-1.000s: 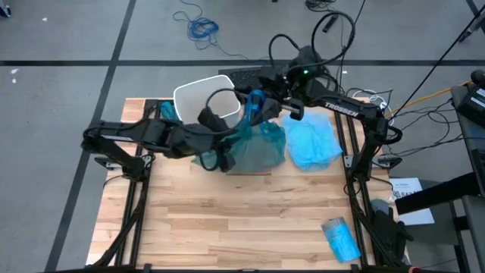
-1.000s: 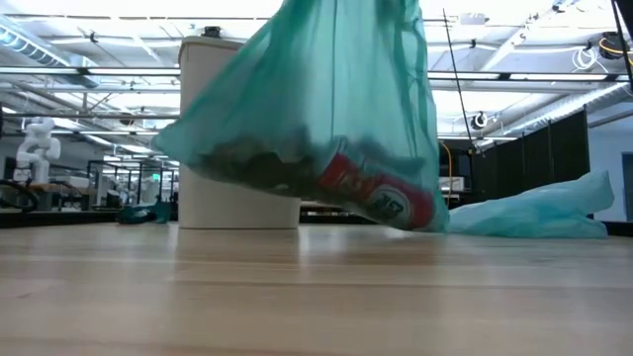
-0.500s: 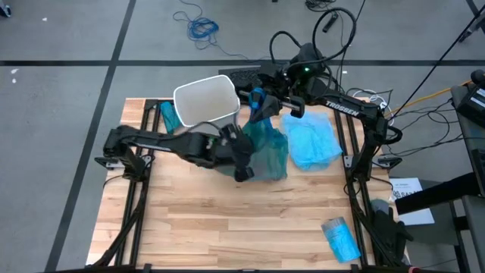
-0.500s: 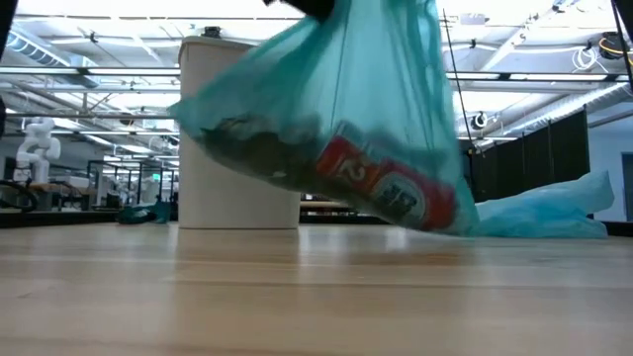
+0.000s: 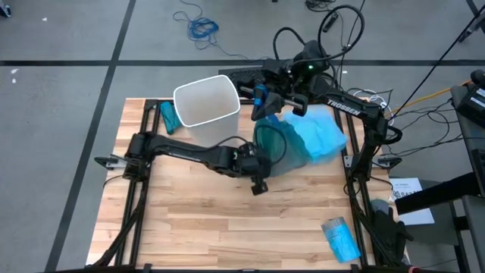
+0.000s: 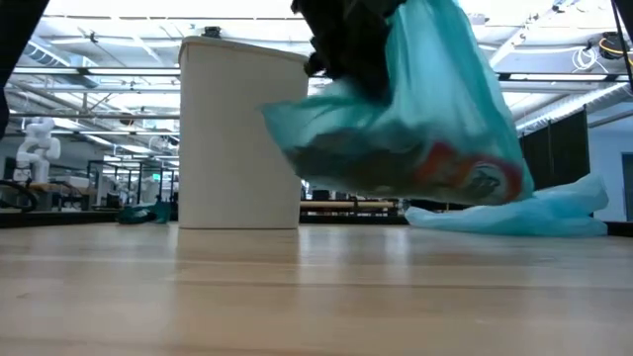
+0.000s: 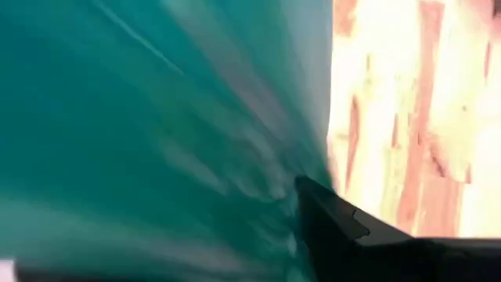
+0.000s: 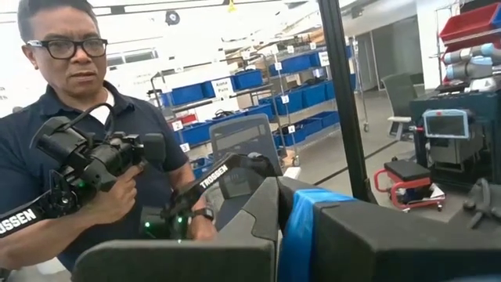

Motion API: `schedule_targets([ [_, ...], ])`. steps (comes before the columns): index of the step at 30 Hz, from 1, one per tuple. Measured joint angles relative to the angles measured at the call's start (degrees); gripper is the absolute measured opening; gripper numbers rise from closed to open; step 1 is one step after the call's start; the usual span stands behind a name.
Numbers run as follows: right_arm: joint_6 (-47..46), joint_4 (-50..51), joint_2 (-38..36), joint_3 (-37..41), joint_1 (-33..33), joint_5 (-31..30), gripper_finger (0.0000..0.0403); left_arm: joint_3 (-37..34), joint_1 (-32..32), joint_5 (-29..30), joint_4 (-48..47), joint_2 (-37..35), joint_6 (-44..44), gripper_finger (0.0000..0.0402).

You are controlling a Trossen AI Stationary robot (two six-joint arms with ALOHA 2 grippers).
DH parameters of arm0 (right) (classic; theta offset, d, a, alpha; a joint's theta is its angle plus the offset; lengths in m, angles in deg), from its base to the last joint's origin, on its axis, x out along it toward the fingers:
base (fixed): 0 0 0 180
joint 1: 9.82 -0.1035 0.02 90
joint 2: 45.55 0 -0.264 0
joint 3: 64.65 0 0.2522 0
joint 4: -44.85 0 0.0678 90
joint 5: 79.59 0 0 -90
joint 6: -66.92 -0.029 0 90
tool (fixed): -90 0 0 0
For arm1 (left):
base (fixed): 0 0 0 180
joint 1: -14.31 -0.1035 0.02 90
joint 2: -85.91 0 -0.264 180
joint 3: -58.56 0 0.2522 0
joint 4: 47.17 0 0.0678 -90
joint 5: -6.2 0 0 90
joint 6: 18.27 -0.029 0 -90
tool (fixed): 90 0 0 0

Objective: Place trash/remove bag and relplace
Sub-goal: Close the blue trash bag

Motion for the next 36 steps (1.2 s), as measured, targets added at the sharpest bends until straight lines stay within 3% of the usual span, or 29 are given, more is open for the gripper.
schedule_targets([
  [18, -0.17, 0.81, -0.01, -3.46, -0.15, 0.38, 0.0000, -0.09, -1.38, -4.60, 0.37, 2.08, 1.60, 0.0094],
  [22, -0.02, 1.65, -0.07, -3.54, 1.21, 0.20, 0.0000, -0.08, -0.41, -3.73, -1.54, -3.93, 2.86, 0.0094],
  [28, 0.61, 2.88, -0.07, -3.54, 3.17, 0.04, 0.0000, -0.04, 1.20, 3.17, -4.43, -15.63, 4.58, 0.0094],
  [36, 0.66, 5.47, -0.07, -3.54, 3.80, 0.12, 0.0000, 0.00, 5.83, 4.99, -2.94, -27.27, 7.54, 0.0094],
])
